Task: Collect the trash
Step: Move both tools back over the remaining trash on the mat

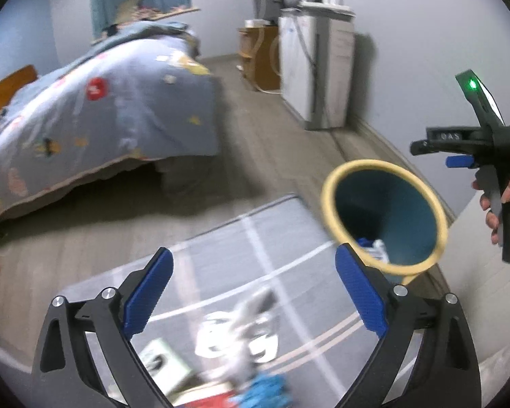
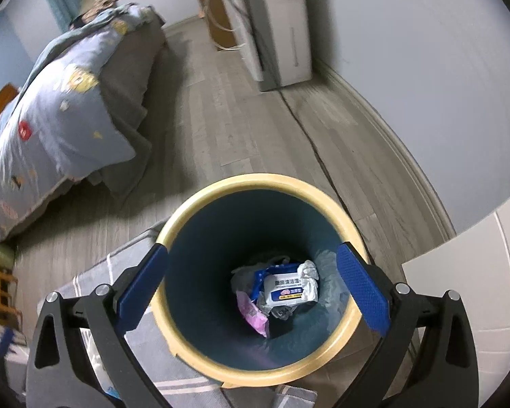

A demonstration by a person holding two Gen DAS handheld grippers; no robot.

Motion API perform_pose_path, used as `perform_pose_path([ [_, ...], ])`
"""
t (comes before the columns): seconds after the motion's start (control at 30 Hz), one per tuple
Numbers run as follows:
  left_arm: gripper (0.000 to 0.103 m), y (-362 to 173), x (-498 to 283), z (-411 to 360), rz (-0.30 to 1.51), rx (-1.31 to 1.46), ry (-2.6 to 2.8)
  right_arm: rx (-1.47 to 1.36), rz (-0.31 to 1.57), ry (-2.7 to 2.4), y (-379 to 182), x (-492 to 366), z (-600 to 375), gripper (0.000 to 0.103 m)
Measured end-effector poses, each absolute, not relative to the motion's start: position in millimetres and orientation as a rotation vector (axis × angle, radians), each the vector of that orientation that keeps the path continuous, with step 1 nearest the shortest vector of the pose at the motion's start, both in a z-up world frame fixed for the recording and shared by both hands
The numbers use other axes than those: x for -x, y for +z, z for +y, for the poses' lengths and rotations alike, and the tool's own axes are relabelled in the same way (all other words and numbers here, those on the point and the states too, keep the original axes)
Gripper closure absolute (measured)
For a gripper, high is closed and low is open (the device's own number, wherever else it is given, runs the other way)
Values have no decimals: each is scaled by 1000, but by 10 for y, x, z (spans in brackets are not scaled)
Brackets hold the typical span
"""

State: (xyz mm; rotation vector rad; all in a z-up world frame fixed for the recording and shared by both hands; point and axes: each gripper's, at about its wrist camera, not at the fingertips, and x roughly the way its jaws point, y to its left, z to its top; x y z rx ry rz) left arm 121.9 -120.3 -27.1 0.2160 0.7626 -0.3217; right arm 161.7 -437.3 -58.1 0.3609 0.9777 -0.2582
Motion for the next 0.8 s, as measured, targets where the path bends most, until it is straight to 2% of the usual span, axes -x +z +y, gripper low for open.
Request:
perform_pose_path([
  [0.27,7,-99,-1041,-316,770,-181,-176,-254,990,-190,-389,-1656,-3812,6],
  [0.4,6,-187,-924,38,783,-126,-102,-205,990,-164,-299,-1643,-3466,6],
  [0.8,6,-474,-891,573,836,-27,-57,-159,1052,-22,-420,-1564,-2431,6],
])
